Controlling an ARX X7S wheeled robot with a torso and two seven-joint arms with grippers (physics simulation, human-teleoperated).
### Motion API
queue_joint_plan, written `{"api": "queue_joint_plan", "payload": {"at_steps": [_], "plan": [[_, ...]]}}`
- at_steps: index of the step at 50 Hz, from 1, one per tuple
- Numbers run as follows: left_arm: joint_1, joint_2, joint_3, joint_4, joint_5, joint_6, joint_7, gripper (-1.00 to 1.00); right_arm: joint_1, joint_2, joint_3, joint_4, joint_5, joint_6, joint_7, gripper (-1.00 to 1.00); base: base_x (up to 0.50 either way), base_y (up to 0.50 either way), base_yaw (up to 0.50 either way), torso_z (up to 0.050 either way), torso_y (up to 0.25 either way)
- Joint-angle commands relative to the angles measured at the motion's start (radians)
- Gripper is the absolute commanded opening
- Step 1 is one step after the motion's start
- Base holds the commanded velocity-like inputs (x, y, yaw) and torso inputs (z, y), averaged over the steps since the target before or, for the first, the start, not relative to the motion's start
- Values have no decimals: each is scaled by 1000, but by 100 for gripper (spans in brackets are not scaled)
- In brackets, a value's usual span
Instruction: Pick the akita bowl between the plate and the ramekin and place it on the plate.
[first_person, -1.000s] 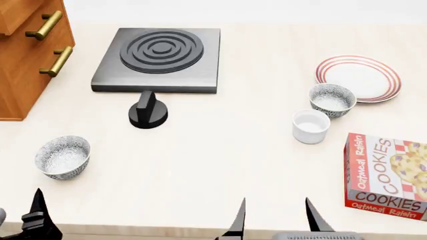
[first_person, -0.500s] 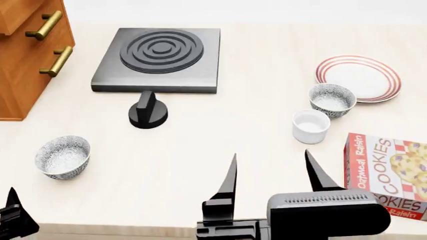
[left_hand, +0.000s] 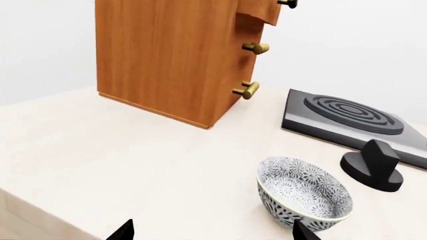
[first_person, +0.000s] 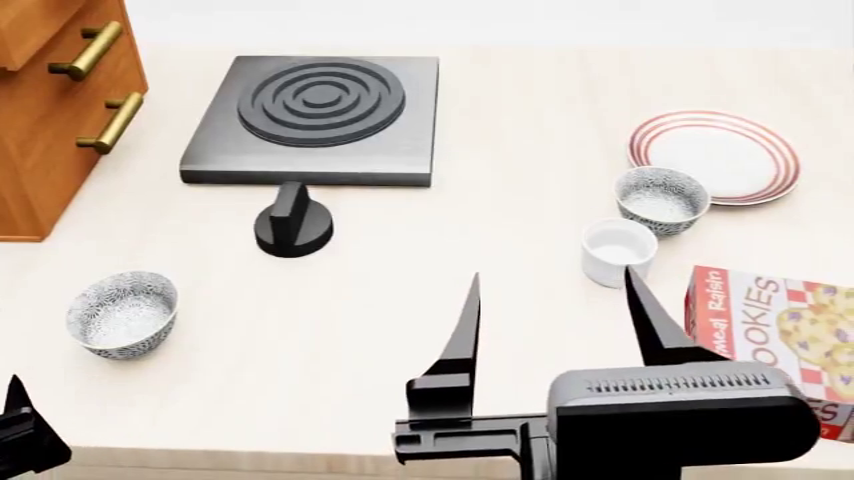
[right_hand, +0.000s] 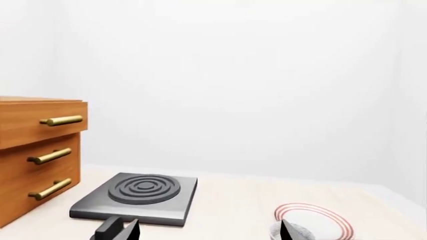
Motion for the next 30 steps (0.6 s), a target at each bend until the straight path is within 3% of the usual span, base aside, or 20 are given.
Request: {"api": "queue_joint_plan", "payload": {"at_steps": [1, 30], "plan": [[-2, 0, 6, -13, 3, 14, -1, 100, 3, 1, 17, 2, 16, -5, 9, 100, 0, -51, 0, 0, 0], [4, -6, 16, -7, -3, 21, -9, 100, 1, 11, 26, -5, 46, -8, 28, 100, 0, -69, 0, 0, 0]]}}
